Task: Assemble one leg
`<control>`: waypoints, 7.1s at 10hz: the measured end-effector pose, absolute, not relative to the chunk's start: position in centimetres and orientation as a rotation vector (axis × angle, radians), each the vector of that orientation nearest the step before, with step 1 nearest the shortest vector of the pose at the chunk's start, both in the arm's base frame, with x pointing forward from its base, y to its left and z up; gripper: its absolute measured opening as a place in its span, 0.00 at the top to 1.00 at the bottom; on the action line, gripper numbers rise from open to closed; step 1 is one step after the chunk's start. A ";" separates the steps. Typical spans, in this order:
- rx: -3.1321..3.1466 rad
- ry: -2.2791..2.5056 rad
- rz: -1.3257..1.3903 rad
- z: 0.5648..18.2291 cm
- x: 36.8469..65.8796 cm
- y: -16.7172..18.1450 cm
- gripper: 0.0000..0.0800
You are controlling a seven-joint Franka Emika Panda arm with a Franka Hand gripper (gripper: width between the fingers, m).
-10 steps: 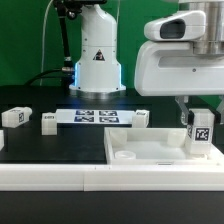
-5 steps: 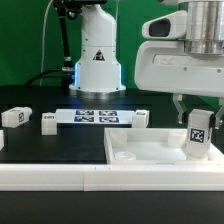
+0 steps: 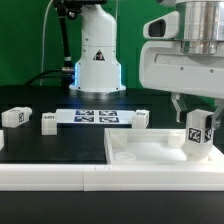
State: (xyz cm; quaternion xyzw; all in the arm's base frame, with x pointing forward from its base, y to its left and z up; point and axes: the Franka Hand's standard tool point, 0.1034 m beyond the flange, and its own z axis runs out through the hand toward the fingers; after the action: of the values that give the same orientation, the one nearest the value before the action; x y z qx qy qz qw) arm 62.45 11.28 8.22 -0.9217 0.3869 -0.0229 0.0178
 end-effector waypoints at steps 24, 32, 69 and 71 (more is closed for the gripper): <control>-3.106 -0.276 -0.091 8.1 62.4 12.3 0.64; -2.905 1.107 -0.123 7.9 62.6 11.5 0.64; -2.887 1.136 -0.116 7.7 62.5 11.8 0.64; -2.756 1.397 -0.127 7.7 62.5 11.6 0.63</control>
Offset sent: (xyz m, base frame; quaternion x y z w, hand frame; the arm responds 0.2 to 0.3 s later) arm -0.0004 0.0091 -0.0003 -0.0114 -0.0160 -0.2538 0.9670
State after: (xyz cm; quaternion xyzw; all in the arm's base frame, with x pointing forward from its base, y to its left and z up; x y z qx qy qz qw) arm 62.52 11.64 7.70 -0.8909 0.4516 -0.0409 0.0248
